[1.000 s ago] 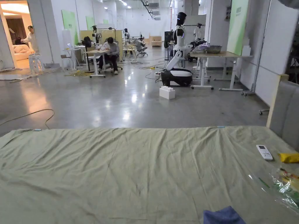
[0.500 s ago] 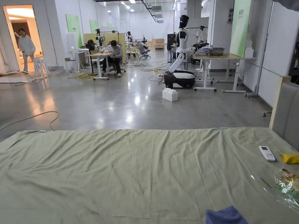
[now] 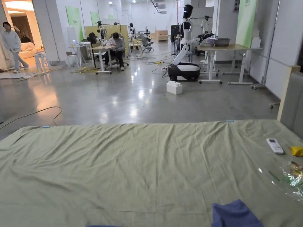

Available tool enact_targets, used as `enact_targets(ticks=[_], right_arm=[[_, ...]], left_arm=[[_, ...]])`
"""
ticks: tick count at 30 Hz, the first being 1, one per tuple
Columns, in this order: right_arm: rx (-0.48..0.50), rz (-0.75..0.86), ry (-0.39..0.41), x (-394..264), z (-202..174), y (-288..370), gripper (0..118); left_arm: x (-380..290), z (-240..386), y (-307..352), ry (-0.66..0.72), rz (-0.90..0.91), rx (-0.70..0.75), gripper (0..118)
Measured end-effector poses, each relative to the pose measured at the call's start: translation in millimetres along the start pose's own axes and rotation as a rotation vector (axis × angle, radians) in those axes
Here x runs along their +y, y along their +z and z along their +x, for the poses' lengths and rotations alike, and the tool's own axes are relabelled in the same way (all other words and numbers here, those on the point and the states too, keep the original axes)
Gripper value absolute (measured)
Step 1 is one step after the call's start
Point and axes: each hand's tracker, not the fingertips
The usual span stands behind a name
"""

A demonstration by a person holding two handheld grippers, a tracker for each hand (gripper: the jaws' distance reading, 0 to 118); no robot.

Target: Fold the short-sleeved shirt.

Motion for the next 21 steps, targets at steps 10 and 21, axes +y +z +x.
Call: enact_targets(ticks=[10, 21], right_arm=[[0.009, -0.141, -0.052, -32.4, 10.2, -20.2, 0], [-0.065, -0.303, -0.11, -64.6, 32.1, -47.8, 0]], left_arm=[[-27.9, -50.2, -97.9, 0.174, -0.218, -0.015, 39], [-132.2, -90.1, -327.0, 0.209, -0.689, -0.067, 66]])
